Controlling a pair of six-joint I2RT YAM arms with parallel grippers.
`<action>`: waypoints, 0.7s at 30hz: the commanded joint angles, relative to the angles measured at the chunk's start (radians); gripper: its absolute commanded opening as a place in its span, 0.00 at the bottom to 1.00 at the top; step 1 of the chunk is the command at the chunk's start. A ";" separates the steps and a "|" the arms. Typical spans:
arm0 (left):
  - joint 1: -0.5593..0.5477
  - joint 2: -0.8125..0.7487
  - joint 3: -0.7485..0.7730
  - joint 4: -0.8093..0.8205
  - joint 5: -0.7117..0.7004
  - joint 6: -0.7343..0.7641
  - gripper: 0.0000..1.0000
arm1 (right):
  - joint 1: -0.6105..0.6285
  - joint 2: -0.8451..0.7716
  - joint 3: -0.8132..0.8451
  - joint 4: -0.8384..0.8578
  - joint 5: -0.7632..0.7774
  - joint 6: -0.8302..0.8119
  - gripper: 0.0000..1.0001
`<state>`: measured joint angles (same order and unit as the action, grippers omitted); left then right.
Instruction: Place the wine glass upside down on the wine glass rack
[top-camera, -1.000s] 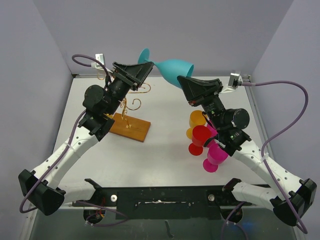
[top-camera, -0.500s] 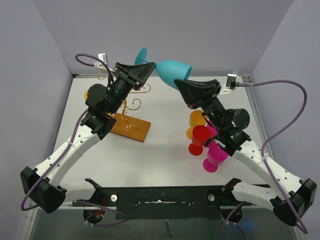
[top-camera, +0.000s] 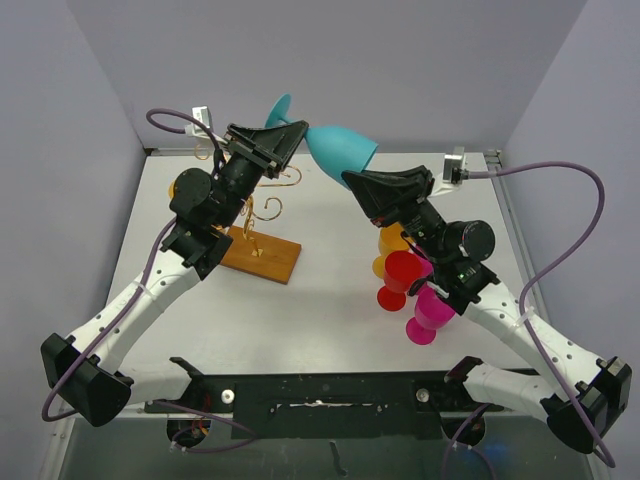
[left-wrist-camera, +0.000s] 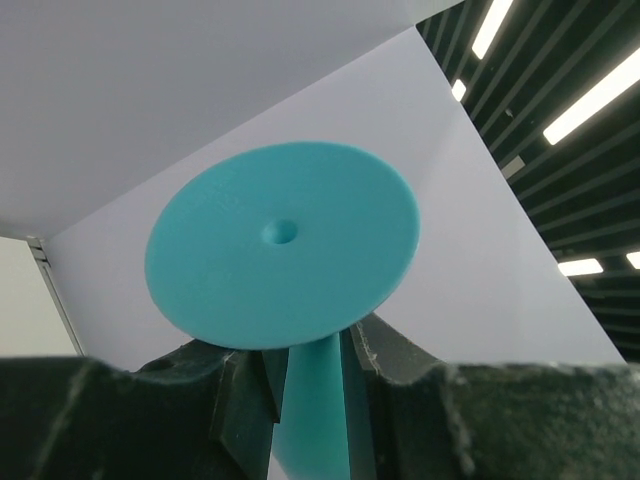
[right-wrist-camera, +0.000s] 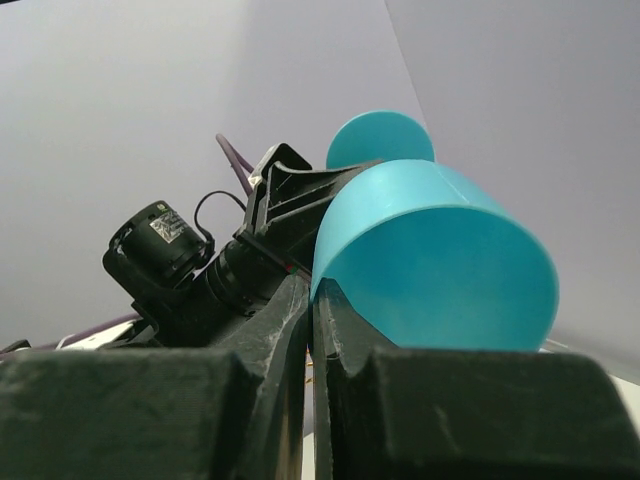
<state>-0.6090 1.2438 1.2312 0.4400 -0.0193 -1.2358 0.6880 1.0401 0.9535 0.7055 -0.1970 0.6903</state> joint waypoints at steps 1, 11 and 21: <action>0.008 -0.013 0.015 0.109 -0.017 -0.021 0.24 | 0.009 -0.021 -0.025 0.018 -0.086 0.008 0.00; 0.012 -0.023 0.000 0.115 -0.024 -0.013 0.15 | 0.008 -0.032 -0.044 0.016 -0.087 0.033 0.00; 0.018 -0.044 0.010 0.053 -0.024 0.107 0.05 | 0.009 -0.045 0.001 -0.134 0.007 0.050 0.43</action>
<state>-0.6003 1.2407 1.2198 0.4587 -0.0299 -1.2137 0.6891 1.0241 0.9157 0.6407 -0.2291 0.7357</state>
